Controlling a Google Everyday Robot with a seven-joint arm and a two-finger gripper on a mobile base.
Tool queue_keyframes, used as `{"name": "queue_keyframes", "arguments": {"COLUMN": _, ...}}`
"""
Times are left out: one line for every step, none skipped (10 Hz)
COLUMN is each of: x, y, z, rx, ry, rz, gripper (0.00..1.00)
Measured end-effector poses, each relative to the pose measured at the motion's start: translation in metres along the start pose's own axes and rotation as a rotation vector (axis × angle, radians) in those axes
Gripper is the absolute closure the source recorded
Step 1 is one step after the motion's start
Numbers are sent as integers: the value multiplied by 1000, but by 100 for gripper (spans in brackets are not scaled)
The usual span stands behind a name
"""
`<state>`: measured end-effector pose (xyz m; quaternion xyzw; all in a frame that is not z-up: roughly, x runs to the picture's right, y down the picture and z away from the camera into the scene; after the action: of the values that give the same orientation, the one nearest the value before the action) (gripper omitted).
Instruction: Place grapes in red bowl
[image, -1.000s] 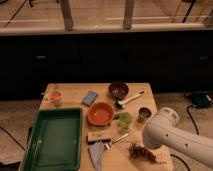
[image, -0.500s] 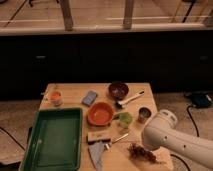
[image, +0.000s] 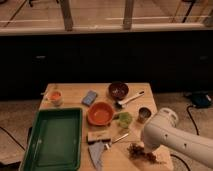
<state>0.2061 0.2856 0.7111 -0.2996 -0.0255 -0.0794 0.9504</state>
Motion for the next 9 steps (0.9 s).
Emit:
{"name": "queue_keyframes", "arguments": {"x": 1, "y": 2, "z": 1, "rx": -1, "ry": -2, "rz": 4, "gripper": 49}}
{"name": "queue_keyframes", "arguments": {"x": 1, "y": 5, "z": -2, "rx": -5, "ry": -9, "rz": 12, "gripper": 49}}
{"name": "queue_keyframes", "arguments": {"x": 1, "y": 6, "z": -3, "rx": -4, "ry": -8, "rz": 12, "gripper": 49}}
{"name": "queue_keyframes", "arguments": {"x": -2, "y": 1, "z": 2, "rx": -2, "ry": -14, "rz": 15, "gripper": 49}}
{"name": "queue_keyframes", "arguments": {"x": -5, "y": -3, "z": 6, "rx": 0, "ry": -18, "rz": 14, "gripper": 47}}
{"name": "queue_keyframes", "arguments": {"x": -5, "y": -4, "z": 6, "rx": 2, "ry": -17, "rz": 16, "gripper": 45}}
{"name": "queue_keyframes", "arguments": {"x": -3, "y": -3, "z": 5, "rx": 4, "ry": -17, "rz": 24, "gripper": 46}}
{"name": "queue_keyframes", "arguments": {"x": -4, "y": -3, "z": 4, "rx": 6, "ry": -20, "rz": 28, "gripper": 49}}
{"name": "queue_keyframes", "arguments": {"x": -5, "y": -4, "z": 5, "rx": 7, "ry": -22, "rz": 31, "gripper": 48}}
